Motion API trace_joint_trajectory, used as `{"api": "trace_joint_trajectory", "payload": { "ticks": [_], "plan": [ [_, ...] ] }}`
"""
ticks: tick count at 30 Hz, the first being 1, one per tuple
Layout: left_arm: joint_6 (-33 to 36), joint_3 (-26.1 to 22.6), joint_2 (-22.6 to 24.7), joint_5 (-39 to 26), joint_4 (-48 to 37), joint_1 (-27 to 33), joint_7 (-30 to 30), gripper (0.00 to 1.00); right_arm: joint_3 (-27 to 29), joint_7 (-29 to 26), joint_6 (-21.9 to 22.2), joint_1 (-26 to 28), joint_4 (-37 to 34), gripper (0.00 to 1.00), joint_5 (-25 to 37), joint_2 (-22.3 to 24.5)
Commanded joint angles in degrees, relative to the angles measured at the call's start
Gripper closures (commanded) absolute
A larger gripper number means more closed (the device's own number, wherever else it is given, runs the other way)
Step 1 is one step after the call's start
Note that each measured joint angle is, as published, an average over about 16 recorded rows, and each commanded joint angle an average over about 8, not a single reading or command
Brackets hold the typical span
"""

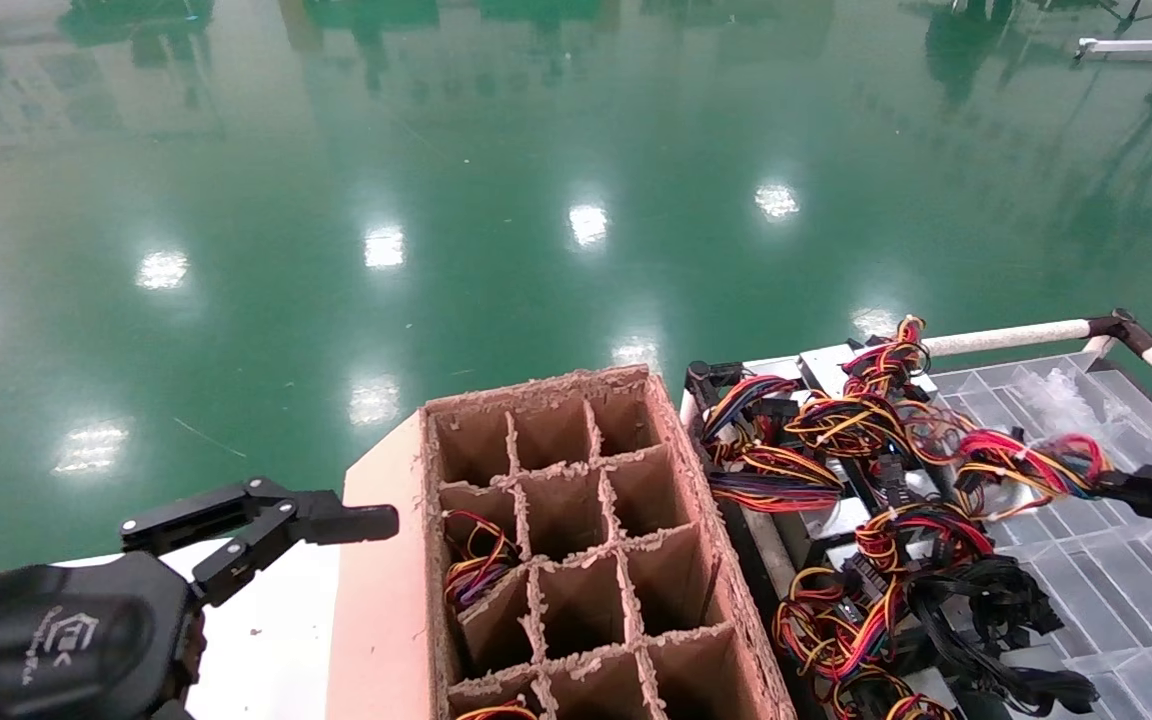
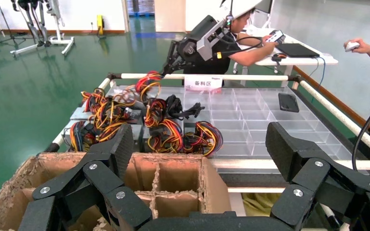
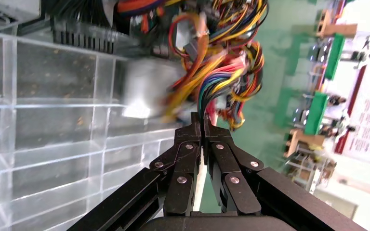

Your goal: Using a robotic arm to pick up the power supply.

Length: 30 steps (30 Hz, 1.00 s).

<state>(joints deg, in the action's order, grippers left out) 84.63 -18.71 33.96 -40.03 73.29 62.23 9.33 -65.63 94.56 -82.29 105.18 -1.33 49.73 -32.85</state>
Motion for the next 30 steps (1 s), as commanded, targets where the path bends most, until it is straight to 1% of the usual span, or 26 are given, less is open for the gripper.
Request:
{"api": "trace_joint_trajectory", "payload": {
  "ticks": [1, 6, 11, 12, 13, 19, 20, 21, 30],
  "plan": [
    [0.0, 0.0, 0.0, 0.0, 0.0, 0.0, 0.0, 0.00, -0.1, -0.3, 0.0, 0.1, -0.1, 1.00, 0.1, 0.5],
    [0.0, 0.0, 0.0, 0.0, 0.0, 0.0, 0.0, 0.00, 0.4, -2.4, 1.9, -1.0, -0.7, 0.99, -0.6, -1.5],
    [0.0, 0.0, 0.0, 0.0, 0.0, 0.0, 0.0, 0.00, 1.8, -5.4, 4.3, -2.8, -1.1, 0.90, -2.3, -5.1],
    [0.0, 0.0, 0.0, 0.0, 0.0, 0.0, 0.0, 0.00, 2.1, -6.0, 4.8, -3.1, -1.2, 0.87, -2.8, -5.8],
    [0.0, 0.0, 0.0, 0.0, 0.0, 0.0, 0.0, 0.00, 2.4, -6.6, 5.3, -3.4, -1.2, 0.79, -3.3, -6.5],
    [0.0, 0.0, 0.0, 0.0, 0.0, 0.0, 0.0, 0.00, 3.7, -9.6, 7.1, -4.7, -1.4, 0.14, -5.0, -9.3],
    [0.0, 0.0, 0.0, 0.0, 0.0, 0.0, 0.0, 0.00, 3.8, -10.0, 7.2, -4.8, -1.5, 0.05, -5.2, -9.6],
    [0.0, 0.0, 0.0, 0.0, 0.0, 0.0, 0.0, 0.00, 3.9, -10.2, 7.3, -4.9, -1.5, 0.00, -5.3, -9.8],
    [0.0, 0.0, 0.0, 0.0, 0.0, 0.0, 0.0, 0.00, 4.0, -10.3, 7.4, -5.1, -1.6, 0.00, -5.5, -10.0]
  ]
}}
